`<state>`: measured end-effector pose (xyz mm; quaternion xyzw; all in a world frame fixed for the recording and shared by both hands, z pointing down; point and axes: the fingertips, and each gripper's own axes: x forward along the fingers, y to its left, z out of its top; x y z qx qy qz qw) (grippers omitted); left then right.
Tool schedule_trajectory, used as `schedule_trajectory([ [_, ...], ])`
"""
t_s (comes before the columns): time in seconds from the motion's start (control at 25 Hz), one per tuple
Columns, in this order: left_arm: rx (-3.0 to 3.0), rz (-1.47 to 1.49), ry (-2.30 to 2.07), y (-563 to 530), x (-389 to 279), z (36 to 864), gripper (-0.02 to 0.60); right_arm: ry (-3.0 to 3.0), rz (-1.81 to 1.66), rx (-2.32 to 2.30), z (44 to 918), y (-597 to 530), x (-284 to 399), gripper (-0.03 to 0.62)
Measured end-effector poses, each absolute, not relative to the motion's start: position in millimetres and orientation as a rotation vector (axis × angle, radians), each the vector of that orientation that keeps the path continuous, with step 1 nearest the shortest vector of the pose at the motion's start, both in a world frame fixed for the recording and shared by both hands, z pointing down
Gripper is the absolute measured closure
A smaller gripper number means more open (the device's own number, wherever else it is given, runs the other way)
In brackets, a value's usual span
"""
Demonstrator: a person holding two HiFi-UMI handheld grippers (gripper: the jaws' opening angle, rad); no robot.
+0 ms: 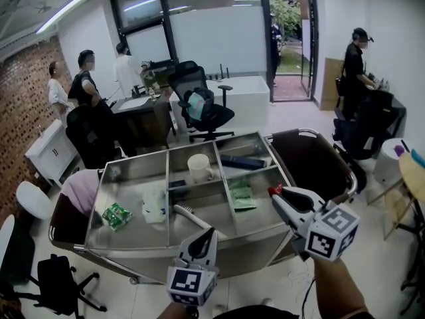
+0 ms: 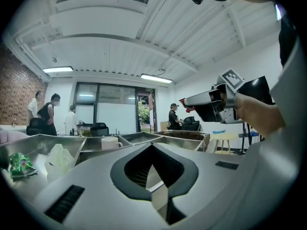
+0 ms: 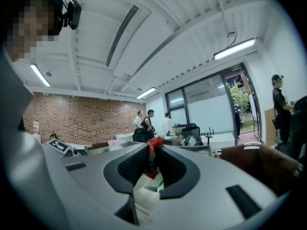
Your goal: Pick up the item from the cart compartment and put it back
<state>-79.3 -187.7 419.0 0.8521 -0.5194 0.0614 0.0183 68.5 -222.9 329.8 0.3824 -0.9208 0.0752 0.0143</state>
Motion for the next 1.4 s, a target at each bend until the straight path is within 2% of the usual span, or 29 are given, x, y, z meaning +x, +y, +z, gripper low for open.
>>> schedule_trajectory([
  [0.4,2.675,0.168,-1.625,-186,-76,405,0.581,-2.908,0.187,1.329,331,-185,99,0.513],
  [0.72,2.662,0.146,-1.617,-181,-75,402,0.581,-2.858,0.229,1.353,378,-184,94,0.513],
  [1.4,2.671,0.147,-1.617,-179,-73,409,0.581,-2.865,0.242,1.313,377,-179,88,0.513],
])
